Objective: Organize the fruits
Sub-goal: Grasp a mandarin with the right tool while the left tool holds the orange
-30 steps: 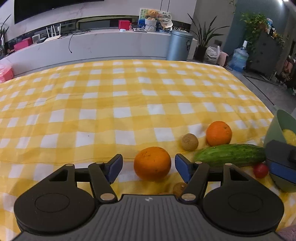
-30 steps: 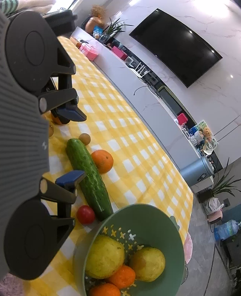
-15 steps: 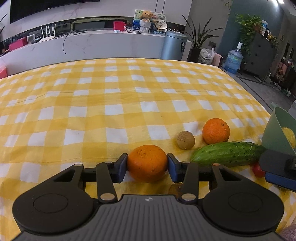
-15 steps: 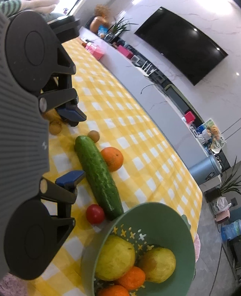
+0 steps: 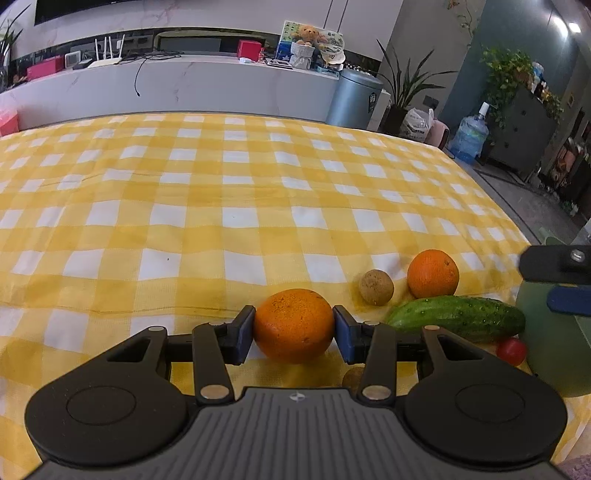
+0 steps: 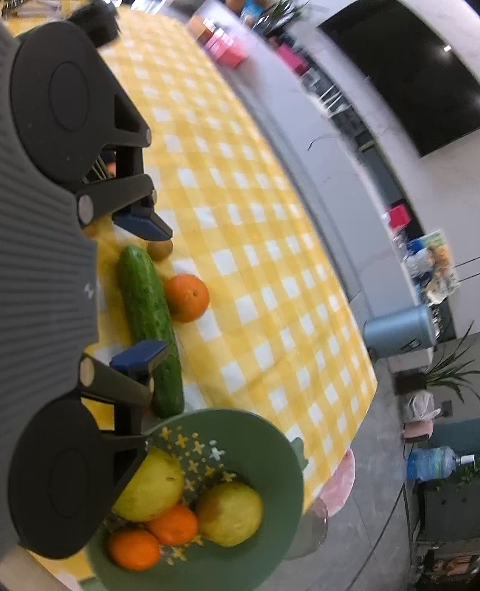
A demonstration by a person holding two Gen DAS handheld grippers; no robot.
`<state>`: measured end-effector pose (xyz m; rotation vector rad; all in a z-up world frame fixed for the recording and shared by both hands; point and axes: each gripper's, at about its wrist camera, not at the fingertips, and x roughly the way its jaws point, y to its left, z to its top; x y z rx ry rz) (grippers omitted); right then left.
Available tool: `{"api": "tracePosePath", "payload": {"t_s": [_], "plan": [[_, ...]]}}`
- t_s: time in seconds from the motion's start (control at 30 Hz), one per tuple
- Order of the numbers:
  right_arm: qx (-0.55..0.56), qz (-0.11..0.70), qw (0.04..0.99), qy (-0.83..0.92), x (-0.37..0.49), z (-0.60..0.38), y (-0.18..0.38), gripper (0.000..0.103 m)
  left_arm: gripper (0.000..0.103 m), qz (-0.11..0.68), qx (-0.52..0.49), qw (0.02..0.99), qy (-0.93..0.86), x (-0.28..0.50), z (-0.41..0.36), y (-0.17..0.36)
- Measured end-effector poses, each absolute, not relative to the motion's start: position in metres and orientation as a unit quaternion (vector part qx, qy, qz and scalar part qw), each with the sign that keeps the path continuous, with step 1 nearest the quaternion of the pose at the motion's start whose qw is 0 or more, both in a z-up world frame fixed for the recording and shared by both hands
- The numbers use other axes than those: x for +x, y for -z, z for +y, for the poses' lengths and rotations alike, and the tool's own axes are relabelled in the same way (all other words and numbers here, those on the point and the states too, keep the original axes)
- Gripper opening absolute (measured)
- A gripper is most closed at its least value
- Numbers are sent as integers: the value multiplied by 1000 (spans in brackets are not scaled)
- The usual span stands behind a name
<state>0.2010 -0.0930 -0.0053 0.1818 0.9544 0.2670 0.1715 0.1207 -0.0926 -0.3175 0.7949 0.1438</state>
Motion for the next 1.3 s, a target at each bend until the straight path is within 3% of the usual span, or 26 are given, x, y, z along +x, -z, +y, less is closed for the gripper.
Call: {"api": "tracePosePath", "payload": {"t_s": [0.33,0.43,0.77,1.3], "plan": [[40,481,869,-107,258,-58,17,55,51,387,-160,906,-67,173,121,93],[51,474,873,-103,258,-61,36,50,51,388,-163,905,-62,173,118,93],[52,490,863,-116,272,-55,75,50,50,388,-170,903,-73,175,116,93],[44,487,864,-123,270,-53,82,44,50,387,-162,904,-77,173,113,95]]}}
